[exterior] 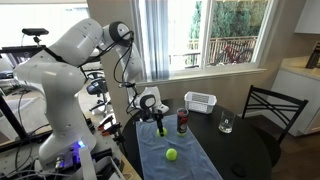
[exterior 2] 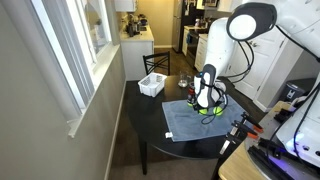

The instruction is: Put one tennis ball in the black container.

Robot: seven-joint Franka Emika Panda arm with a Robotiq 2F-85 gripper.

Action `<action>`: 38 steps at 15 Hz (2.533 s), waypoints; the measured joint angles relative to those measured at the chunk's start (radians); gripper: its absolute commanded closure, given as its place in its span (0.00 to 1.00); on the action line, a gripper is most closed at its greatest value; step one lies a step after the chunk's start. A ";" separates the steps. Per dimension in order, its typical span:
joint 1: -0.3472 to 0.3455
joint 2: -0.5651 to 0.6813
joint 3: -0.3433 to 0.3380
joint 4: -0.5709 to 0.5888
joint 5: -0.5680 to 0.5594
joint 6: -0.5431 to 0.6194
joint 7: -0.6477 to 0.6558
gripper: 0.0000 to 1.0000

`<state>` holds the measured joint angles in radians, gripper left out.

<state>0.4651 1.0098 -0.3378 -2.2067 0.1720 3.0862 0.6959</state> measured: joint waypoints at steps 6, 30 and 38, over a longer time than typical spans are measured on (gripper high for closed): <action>0.152 -0.132 -0.114 -0.110 0.000 0.017 -0.001 0.57; 0.306 -0.234 -0.448 -0.084 0.114 0.034 -0.001 0.57; 0.140 -0.178 -0.282 0.080 0.114 0.026 -0.001 0.57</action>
<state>0.6055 0.8321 -0.6196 -2.1270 0.2856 3.1126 0.6947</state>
